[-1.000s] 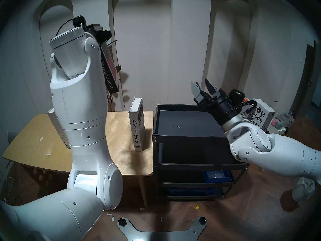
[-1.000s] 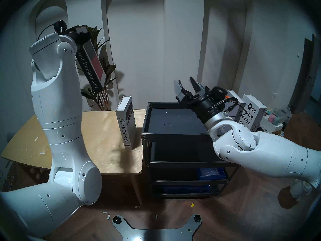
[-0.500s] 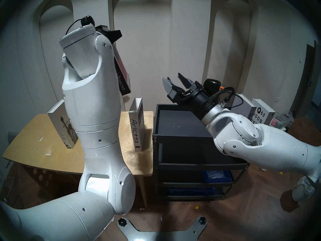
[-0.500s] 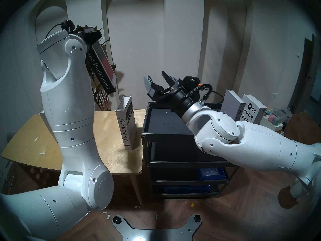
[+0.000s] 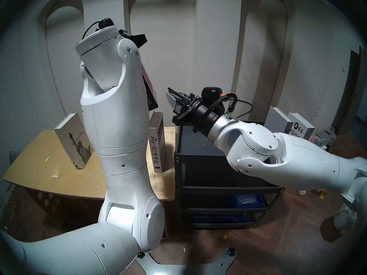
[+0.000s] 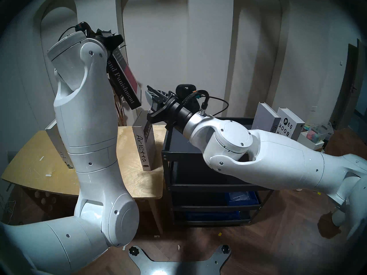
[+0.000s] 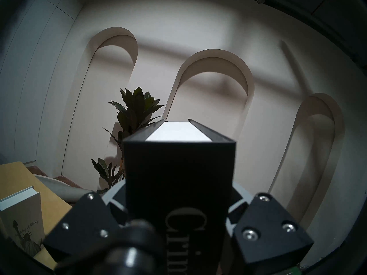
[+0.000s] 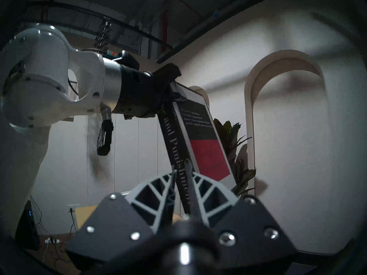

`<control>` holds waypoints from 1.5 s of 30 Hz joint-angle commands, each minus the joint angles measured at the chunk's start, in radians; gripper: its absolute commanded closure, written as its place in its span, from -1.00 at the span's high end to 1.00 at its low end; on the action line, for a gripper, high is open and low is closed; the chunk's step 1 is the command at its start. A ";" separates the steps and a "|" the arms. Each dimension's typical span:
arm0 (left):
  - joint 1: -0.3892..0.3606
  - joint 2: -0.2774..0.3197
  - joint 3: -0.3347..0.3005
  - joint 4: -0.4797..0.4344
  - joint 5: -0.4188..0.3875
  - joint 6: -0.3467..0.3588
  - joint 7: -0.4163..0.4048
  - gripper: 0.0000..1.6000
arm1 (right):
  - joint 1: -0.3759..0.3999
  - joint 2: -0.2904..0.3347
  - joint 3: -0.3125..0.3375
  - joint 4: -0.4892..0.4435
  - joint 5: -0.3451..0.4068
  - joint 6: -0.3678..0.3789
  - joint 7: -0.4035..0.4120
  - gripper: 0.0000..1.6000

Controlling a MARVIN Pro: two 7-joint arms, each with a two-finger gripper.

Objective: Move the books from the display table onto the shelf, standing them upright with spines facing out and tallest at one end

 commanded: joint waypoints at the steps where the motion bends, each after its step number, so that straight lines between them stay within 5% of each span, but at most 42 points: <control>1: -0.006 -0.030 0.017 -0.030 -0.004 -0.003 0.027 -1.00 | 0.080 -0.155 -0.011 0.073 -0.127 0.068 -0.088 1.00; 7: -0.002 -0.040 0.026 -0.042 -0.010 -0.003 0.043 -1.00 | 0.094 -0.152 -0.039 0.063 -0.163 0.094 -0.115 1.00; 10: 0.003 -0.045 0.031 -0.053 -0.015 -0.003 0.057 -1.00 | 0.106 -0.183 -0.057 0.081 -0.207 0.124 -0.151 1.00; 11: 0.006 -0.048 0.033 -0.057 -0.018 -0.003 0.065 -1.00 | 0.106 -0.244 -0.060 0.120 -0.236 0.141 -0.180 1.00; 13: 0.009 -0.049 0.034 -0.063 -0.020 -0.003 0.073 -1.00 | 0.121 -0.220 -0.077 0.112 -0.250 0.154 -0.183 1.00; 15: 0.014 -0.053 0.039 -0.073 -0.026 -0.003 0.084 -1.00 | 0.131 -0.280 -0.086 0.157 -0.287 0.179 -0.214 1.00; 21: 0.029 -0.059 0.053 -0.100 -0.037 -0.003 0.105 -1.00 | 0.162 -0.323 -0.100 0.212 -0.333 0.214 -0.246 1.00; 35: 0.072 -0.046 0.084 -0.160 -0.078 -0.003 0.160 -1.00 | 0.182 -0.458 -0.097 0.347 -0.397 0.248 -0.333 1.00; 45: 0.072 -0.020 0.094 -0.175 -0.111 -0.003 0.187 -1.00 | 0.178 -0.483 -0.090 0.363 -0.411 0.240 -0.368 1.00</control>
